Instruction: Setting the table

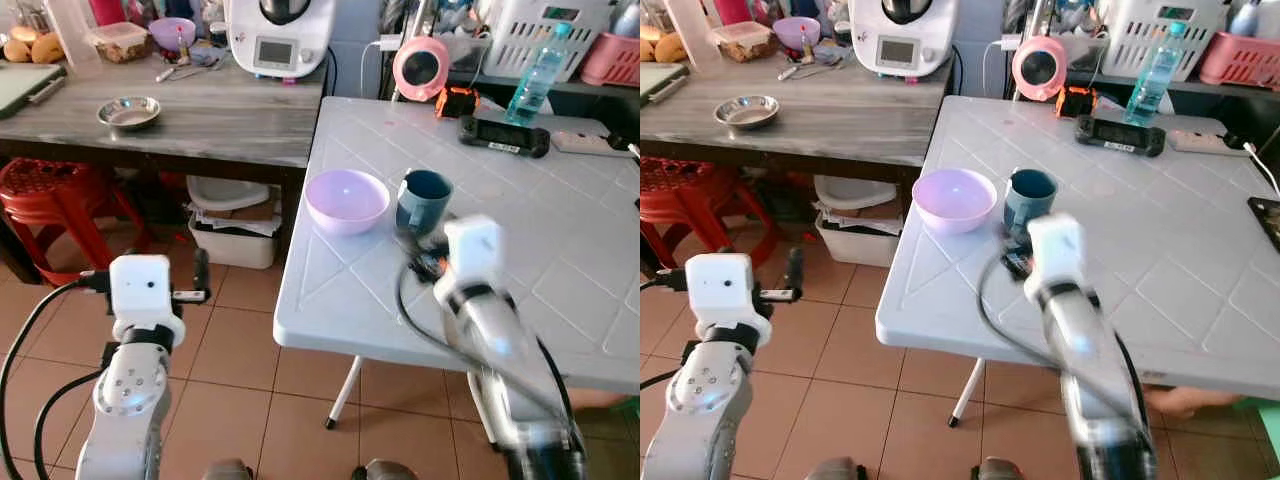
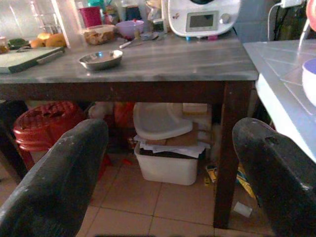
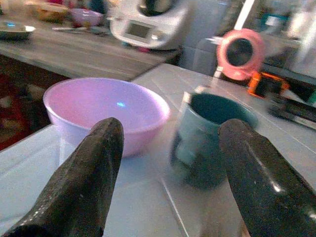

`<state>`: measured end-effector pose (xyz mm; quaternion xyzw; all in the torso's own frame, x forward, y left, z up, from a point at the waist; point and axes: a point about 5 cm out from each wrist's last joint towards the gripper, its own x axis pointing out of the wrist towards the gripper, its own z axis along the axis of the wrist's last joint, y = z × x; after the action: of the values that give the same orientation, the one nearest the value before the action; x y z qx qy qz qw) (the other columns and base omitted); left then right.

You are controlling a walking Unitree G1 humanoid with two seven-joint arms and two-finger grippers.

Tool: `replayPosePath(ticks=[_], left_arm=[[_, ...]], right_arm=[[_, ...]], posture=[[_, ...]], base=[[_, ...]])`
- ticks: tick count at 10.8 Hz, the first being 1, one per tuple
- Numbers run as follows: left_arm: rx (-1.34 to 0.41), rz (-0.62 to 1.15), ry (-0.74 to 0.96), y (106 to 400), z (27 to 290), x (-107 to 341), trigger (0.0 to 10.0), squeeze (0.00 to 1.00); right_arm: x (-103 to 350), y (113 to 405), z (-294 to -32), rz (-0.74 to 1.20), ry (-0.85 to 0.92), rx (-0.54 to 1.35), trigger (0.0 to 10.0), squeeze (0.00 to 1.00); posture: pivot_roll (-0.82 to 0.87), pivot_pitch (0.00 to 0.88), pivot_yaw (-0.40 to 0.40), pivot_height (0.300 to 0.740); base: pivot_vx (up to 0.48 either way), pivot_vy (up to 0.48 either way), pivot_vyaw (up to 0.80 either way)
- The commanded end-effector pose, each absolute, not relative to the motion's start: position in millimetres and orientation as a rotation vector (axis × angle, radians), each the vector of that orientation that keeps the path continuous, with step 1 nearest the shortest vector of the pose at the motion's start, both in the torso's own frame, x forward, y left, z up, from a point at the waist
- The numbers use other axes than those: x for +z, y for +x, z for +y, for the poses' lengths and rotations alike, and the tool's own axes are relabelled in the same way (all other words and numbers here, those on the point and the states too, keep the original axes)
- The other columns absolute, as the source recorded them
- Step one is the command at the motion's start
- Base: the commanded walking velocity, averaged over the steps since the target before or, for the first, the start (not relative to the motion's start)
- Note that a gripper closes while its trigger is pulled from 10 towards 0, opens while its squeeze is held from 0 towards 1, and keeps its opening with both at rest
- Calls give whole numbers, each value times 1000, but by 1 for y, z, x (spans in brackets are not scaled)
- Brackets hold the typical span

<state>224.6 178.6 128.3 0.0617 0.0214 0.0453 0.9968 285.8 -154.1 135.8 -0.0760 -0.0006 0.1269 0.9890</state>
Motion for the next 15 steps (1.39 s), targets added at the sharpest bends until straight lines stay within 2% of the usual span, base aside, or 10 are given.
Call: replayPosePath(ticks=[1, 2, 4, 6, 7, 8, 11, 15], left_arm=[[83, 39, 119, 224, 178, 132, 10000, 0], [84, 46, 115, 223, 178, 132, 10000, 0], [74, 71, 113, 222, 178, 131, 10000, 0], [50, 93, 100, 221, 177, 131, 10000, 0], [56, 116, 74, 220, 177, 128, 10000, 0], [55, 137, 59, 220, 178, 126, 10000, 0], [59, 174, 46, 214, 180, 126, 10000, 0], [52, 221, 49, 207, 184, 127, 10000, 0]], right_arm=[[138, 290, -153, 5, -148, 311, 10000, 102], [141, 296, -150, 18, -170, 377, 10000, 1000], [139, 301, -139, 68, -260, 562, 10000, 1000], [138, 308, -141, 85, -401, 681, 10000, 1000], [140, 311, -141, 83, -436, 716, 10000, 816], [147, 321, -140, 47, -551, 749, 10000, 0], [159, 335, -139, 12, -614, 787, 10000, 0], [155, 345, -122, 44, -744, 969, 10000, 0]], posture=[[84, 1, -10, 740], [89, 9, -8, 740], [96, 28, -1, 740], [95, 50, 13, 740], [96, 53, 16, 740], [102, 63, 21, 740], [111, 83, 29, 740], [137, 124, 47, 740]], base=[[0, 0, 0], [0, 0, 0], [0, 0, 0], [0, 0, 0], [0, 0, 0], [0, 0, 0], [0, 0, 0], [0, 0, 0]])
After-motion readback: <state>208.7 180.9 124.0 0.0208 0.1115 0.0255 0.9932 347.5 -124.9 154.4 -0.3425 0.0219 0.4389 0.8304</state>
